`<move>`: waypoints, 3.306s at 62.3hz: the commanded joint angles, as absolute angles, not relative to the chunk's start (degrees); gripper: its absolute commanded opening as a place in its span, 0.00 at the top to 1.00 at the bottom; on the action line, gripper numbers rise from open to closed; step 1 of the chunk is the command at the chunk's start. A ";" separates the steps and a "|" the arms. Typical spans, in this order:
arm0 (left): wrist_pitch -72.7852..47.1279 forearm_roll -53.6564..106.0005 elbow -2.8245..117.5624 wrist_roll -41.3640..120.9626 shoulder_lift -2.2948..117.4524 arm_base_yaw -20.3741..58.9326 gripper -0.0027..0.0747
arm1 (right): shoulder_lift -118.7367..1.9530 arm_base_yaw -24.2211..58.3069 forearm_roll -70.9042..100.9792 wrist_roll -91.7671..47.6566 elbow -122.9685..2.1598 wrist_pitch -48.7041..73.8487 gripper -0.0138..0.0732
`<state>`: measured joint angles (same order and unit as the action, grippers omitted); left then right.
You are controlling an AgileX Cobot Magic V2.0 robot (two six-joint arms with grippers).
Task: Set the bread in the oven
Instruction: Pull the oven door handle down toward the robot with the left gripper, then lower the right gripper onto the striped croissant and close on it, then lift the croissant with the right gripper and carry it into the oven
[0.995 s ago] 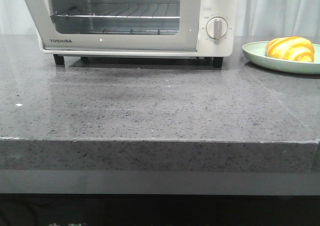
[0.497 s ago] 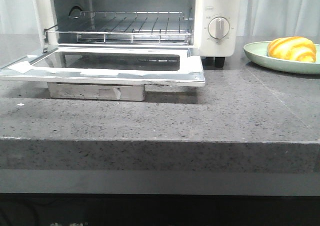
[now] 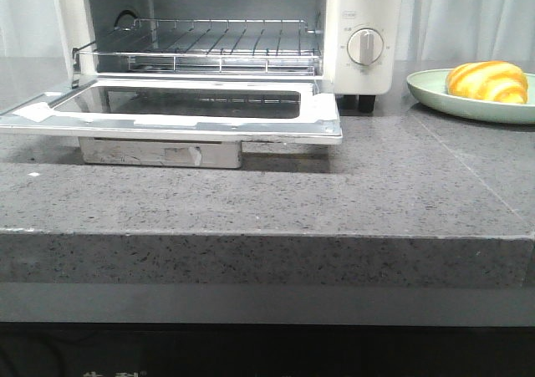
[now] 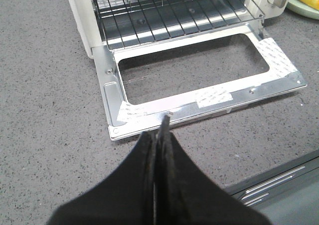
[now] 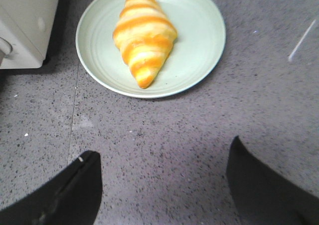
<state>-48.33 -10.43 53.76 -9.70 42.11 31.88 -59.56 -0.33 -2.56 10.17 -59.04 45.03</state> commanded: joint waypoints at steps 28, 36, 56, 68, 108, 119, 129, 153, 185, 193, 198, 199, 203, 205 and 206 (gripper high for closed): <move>-44.09 -10.99 55.17 -10.24 41.85 31.89 0.99 | -91.06 -0.27 -2.30 9.65 -83.54 48.25 0.22; -44.09 -10.99 55.17 -10.24 41.85 31.89 0.99 | -96.26 -0.27 -2.35 9.65 -87.59 49.01 0.22; -43.96 -11.12 55.17 -10.24 41.85 31.89 0.99 | -105.72 -0.27 -0.35 9.65 -94.01 50.03 0.22; -43.96 -11.21 55.17 -10.24 41.85 31.89 0.99 | -107.28 -0.27 0.00 8.02 -94.92 52.09 0.41; -43.96 -11.58 55.17 -10.24 41.85 31.89 0.99 | -93.19 1.37 1.71 8.02 -93.35 59.64 0.77; -43.96 -11.58 55.17 -10.24 41.85 31.89 0.99 | -83.63 5.50 1.92 8.02 -84.52 57.89 0.77; -44.06 -11.58 55.17 -10.24 41.85 31.89 0.99 | -77.00 9.36 3.17 8.02 -77.75 57.90 0.77; -44.06 -11.58 55.17 -10.24 41.85 31.89 0.99 | -71.62 25.22 7.06 6.54 -70.93 54.74 0.77; -44.06 -11.58 55.17 -10.24 41.96 31.89 0.99 | -94.89 43.37 -7.17 18.02 -99.66 59.72 0.77; -44.06 -11.58 55.17 -10.24 41.96 31.89 0.99 | -101.35 43.63 -14.97 22.26 -109.15 63.47 0.77; -44.06 -11.58 55.17 -10.24 41.96 31.89 0.99 | -105.30 43.43 -19.66 23.69 -114.73 65.28 0.77; -44.06 -11.58 55.17 -10.24 41.96 31.89 0.99 | -106.01 43.42 -20.36 23.74 -115.69 65.65 0.77; -44.06 -11.58 55.17 -10.24 41.96 31.89 0.99 | -109.08 43.42 -23.29 23.74 -119.94 66.35 0.77; -44.06 -11.58 55.17 -10.24 41.96 31.89 0.99 | -110.44 43.42 -24.63 23.74 -121.67 66.53 0.77; -44.06 -11.58 55.17 -10.24 41.96 31.89 0.99 | -111.41 43.38 -25.68 23.74 -122.87 66.58 0.77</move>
<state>-48.10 -11.03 53.72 -9.74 42.11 31.88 -110.91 43.64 -19.14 23.21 -116.49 67.54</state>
